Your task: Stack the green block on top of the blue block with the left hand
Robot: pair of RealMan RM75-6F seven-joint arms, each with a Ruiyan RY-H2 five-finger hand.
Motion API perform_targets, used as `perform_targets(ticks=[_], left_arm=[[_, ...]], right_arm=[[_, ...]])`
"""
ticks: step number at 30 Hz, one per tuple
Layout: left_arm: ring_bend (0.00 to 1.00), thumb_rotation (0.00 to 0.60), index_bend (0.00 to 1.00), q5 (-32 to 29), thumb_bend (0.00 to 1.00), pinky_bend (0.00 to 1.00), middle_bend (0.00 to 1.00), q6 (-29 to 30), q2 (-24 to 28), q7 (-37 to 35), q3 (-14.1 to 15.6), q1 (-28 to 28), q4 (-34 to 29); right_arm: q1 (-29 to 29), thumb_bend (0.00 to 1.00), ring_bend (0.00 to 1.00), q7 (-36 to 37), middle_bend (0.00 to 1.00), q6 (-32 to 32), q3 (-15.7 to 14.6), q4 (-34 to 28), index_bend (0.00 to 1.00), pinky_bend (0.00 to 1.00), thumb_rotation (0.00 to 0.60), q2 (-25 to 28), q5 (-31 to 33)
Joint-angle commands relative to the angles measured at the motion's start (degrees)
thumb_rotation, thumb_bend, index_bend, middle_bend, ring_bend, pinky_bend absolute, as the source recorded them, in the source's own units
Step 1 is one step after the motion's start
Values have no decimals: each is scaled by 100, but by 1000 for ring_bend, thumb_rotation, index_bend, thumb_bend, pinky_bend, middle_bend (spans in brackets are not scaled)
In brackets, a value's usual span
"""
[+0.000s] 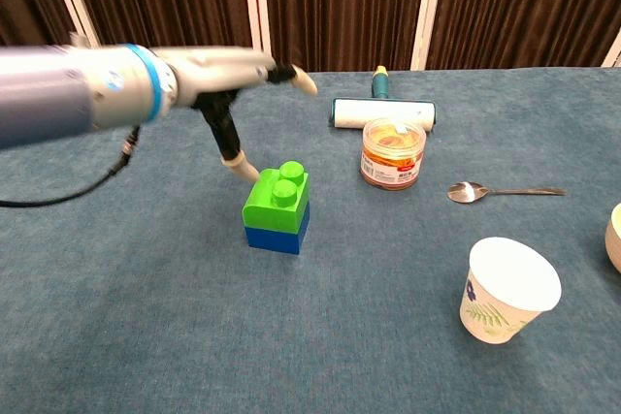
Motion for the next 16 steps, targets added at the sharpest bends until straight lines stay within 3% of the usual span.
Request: perform_targets(ticks=[1,8,16], left_arm=[[0,600,0,416,128,0,0,382,442,-244,-8,326,-419],[0,600,0,1727,97,0,0,1433,1514,-684,629,1407,-1310],[0,600,0,3502,92,0,0,2928,2033,-1655,1656,3016,-1301]], right_arm=[[-16,0,0,66,0,31,-18,-14,0,0,600,28,-57],[-28,0,0,227,0,77,16,34,0,0,600,86,-60],[47,0,0,310,0,84,37,195,0,0,600,29,-238]])
